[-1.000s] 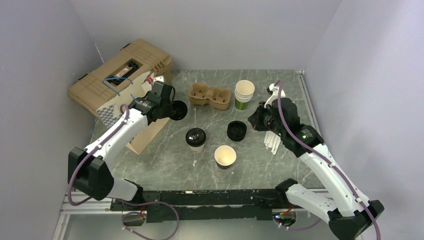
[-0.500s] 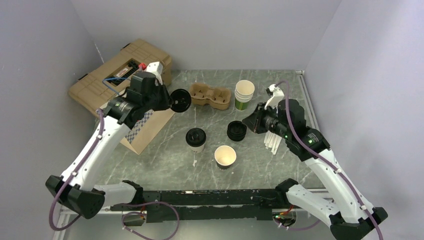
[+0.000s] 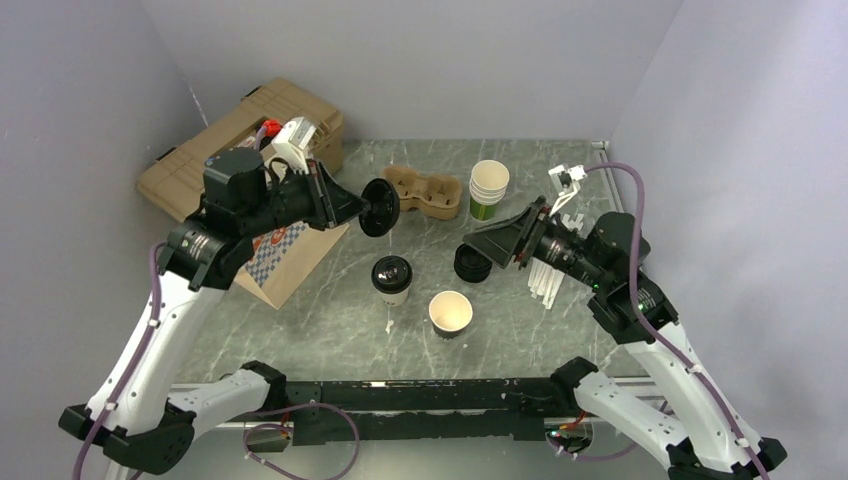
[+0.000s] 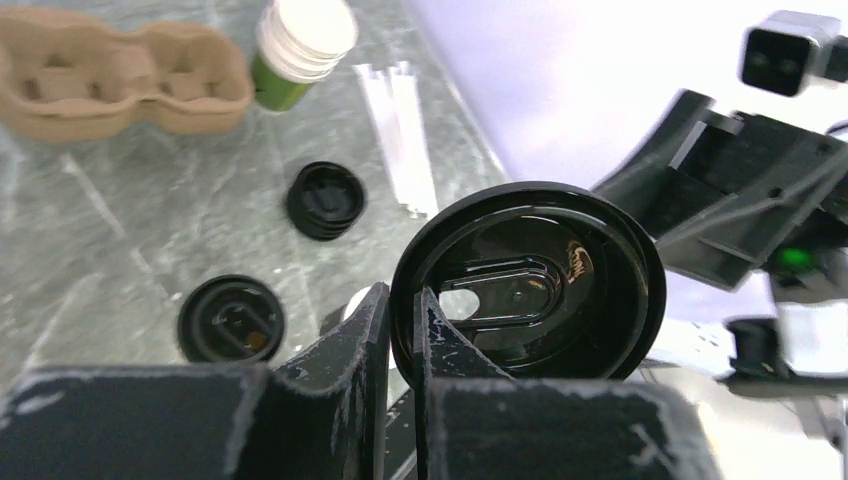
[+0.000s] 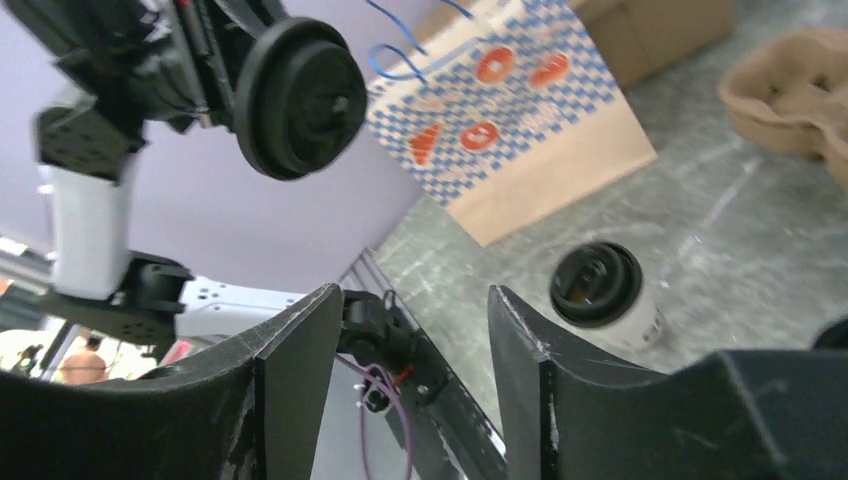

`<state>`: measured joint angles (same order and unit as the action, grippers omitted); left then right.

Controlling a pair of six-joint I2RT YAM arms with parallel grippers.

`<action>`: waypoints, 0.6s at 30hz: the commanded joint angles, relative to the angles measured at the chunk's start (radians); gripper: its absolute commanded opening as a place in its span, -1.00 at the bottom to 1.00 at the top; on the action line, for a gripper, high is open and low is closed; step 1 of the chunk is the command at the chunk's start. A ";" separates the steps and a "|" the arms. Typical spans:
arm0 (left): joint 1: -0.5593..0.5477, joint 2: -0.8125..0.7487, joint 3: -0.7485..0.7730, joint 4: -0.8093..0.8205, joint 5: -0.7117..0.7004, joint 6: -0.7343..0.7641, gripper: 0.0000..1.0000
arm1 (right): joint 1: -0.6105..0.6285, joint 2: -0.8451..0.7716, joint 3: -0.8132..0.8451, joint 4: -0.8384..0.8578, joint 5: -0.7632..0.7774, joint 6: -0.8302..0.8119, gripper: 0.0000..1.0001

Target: Pack the takeout coffee

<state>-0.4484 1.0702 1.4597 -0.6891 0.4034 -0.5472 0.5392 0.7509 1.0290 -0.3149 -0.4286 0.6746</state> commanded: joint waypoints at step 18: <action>0.002 -0.119 -0.302 0.647 0.420 -0.470 -1.00 | 0.288 0.102 0.024 0.536 0.023 0.299 0.80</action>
<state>-0.4484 0.9741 1.1721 -0.2005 0.7624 -0.9283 0.7925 0.8158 0.9977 0.1219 -0.4438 0.9569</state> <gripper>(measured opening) 0.143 0.883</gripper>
